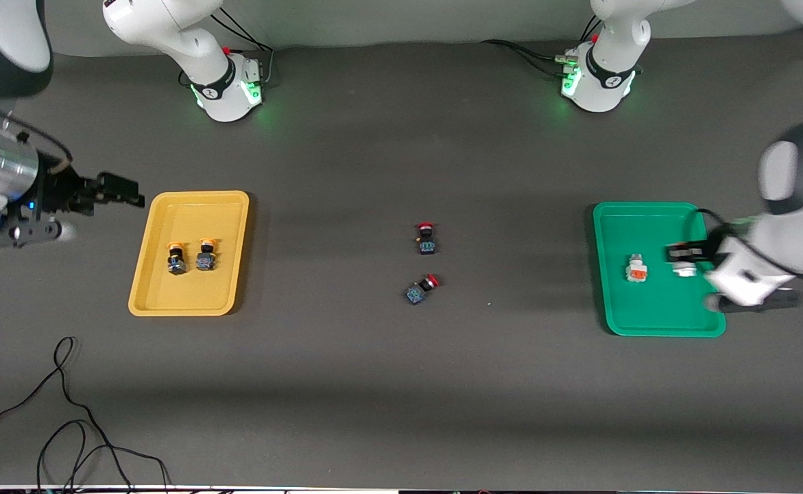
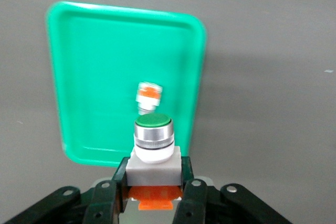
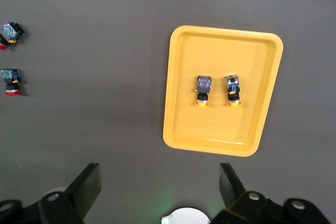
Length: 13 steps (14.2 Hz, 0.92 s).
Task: Place green and yellow buttons in trays
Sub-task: 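Lower the white button into the green tray and open the left gripper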
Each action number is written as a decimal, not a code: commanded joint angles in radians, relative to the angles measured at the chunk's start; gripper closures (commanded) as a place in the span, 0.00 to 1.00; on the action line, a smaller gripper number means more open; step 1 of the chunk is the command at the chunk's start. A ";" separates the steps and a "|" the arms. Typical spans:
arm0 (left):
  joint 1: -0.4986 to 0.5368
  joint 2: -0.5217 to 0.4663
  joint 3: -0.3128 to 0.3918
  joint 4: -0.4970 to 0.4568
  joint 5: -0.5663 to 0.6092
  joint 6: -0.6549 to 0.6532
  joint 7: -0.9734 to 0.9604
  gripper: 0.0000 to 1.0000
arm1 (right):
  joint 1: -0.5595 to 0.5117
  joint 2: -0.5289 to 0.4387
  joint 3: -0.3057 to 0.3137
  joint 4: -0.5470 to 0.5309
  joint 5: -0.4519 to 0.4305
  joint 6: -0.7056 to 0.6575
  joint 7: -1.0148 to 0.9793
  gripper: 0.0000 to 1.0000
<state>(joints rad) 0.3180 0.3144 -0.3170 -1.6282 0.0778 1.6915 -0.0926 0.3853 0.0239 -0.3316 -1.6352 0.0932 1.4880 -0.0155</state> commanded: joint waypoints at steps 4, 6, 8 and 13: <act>0.142 -0.015 -0.011 -0.407 0.121 0.521 0.123 0.75 | -0.313 -0.070 0.281 -0.064 -0.062 0.034 0.073 0.00; 0.159 -0.008 -0.011 -0.513 0.137 0.650 0.123 0.75 | -0.298 -0.102 0.258 -0.124 -0.059 0.079 0.078 0.00; 0.161 0.035 0.001 -0.542 0.137 0.698 0.122 0.73 | -0.301 -0.139 0.249 -0.187 -0.058 0.127 0.071 0.00; 0.161 0.098 0.029 -0.539 0.187 0.720 0.123 0.49 | -0.296 -0.141 0.235 -0.186 -0.055 0.117 0.074 0.00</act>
<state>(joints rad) 0.4736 0.4109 -0.2923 -2.1645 0.2315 2.4013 0.0193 0.0809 -0.0859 -0.0978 -1.7941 0.0577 1.5916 0.0333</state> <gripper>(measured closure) 0.590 0.000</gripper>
